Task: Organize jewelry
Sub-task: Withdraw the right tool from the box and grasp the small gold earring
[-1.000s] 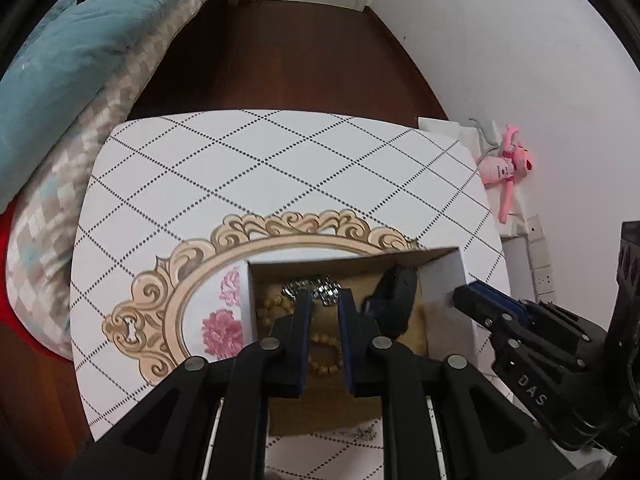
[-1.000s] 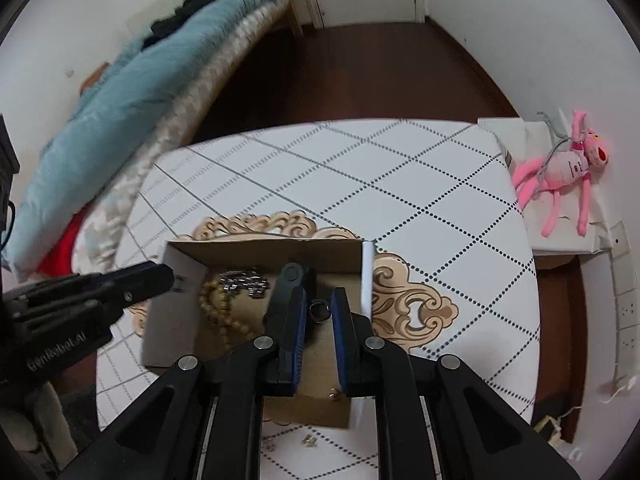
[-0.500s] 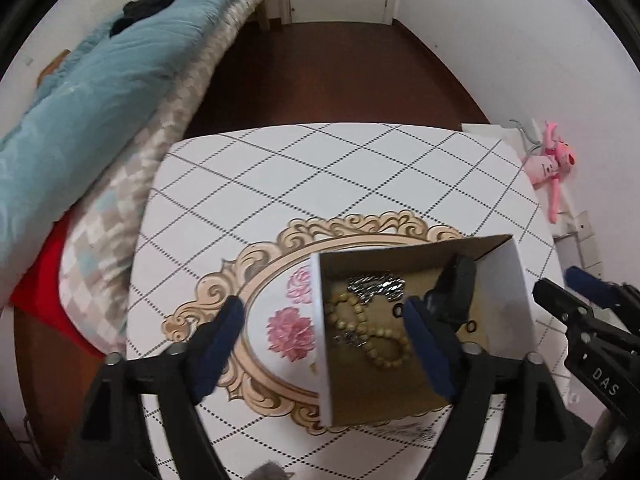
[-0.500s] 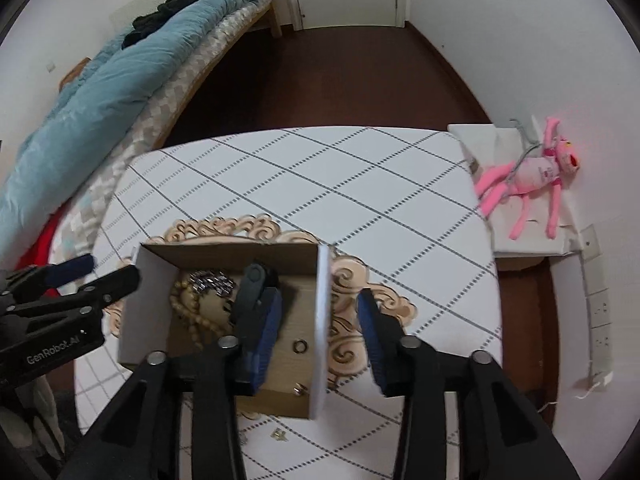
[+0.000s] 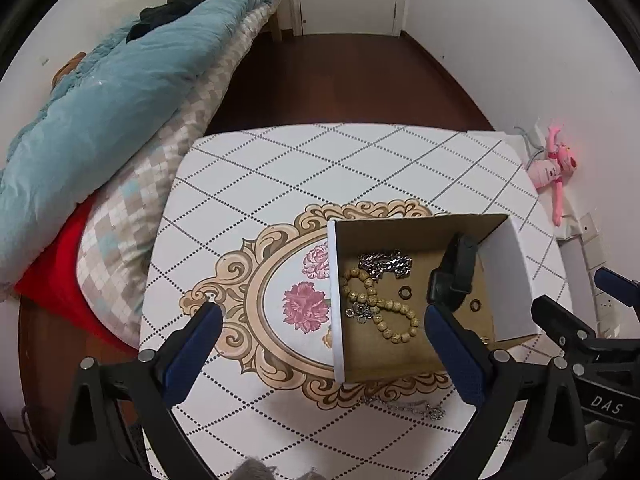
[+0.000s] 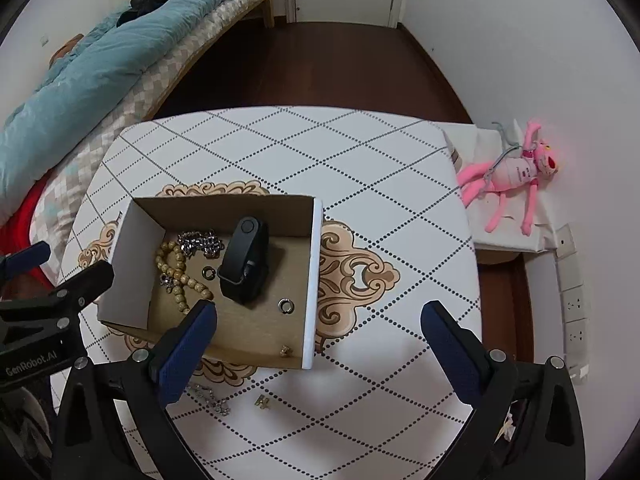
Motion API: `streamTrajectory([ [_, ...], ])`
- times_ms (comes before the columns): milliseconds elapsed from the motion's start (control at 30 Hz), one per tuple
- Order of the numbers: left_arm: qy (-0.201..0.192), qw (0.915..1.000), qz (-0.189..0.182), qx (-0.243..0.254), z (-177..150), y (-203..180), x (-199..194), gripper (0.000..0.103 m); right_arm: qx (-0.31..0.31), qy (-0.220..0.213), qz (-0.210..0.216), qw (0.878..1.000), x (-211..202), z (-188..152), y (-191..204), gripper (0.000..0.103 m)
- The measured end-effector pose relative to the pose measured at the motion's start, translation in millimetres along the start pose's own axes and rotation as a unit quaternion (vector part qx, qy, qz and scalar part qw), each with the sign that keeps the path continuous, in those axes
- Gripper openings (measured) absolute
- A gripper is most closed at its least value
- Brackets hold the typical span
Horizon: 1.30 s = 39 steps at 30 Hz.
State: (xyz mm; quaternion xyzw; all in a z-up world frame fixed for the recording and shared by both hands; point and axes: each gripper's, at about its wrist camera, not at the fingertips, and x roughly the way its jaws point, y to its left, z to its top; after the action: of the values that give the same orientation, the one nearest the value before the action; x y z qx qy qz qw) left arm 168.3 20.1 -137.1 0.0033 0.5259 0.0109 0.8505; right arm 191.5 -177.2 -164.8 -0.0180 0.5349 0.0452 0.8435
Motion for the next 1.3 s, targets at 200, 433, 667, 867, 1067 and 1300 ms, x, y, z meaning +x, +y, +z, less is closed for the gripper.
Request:
streamTrajectory([
  [200, -0.031, 0.9995, -0.003, -0.002, -3.2, 1.9, -33.6, 0.103, 0.007, -0.031, 0.0, 0.999, -31.0, -3.6, -0.4, 0.103],
  [433, -0.037, 0.9987, 0.025, -0.024, -43.9, 12.7, -32.3, 0.103, 0.015, -0.041, 0.014, 0.999, -39.1, -40.9, 2.1, 0.103],
  [667, 0.037, 0.9985, 0.03, -0.027, -98.9, 17.4, 32.8, 0.103, 0.034, -0.005, 0.038, 0.999, 16.9, -96.0, 7.9, 0.1],
  [867, 0.055, 0.9974, 0.04, -0.026, -116.5, 22.1, 55.7, 0.103, 0.045, 0.0, 0.058, 0.997, 50.2, -116.0, 12.9, 0.072],
  [1067, 0.061, 0.9968, 0.047, -0.019, -121.4, 22.8, 63.3, 0.103, 0.014, -0.022, 0.04, 0.999, 55.9, -122.8, 32.1, 0.033],
  [1300, 0.063, 0.9971, 0.038, -0.02, -122.2, 14.4, 61.5, 0.103, 0.02, -0.031, 0.035, 0.999, 50.1, -128.0, 28.6, 0.013],
])
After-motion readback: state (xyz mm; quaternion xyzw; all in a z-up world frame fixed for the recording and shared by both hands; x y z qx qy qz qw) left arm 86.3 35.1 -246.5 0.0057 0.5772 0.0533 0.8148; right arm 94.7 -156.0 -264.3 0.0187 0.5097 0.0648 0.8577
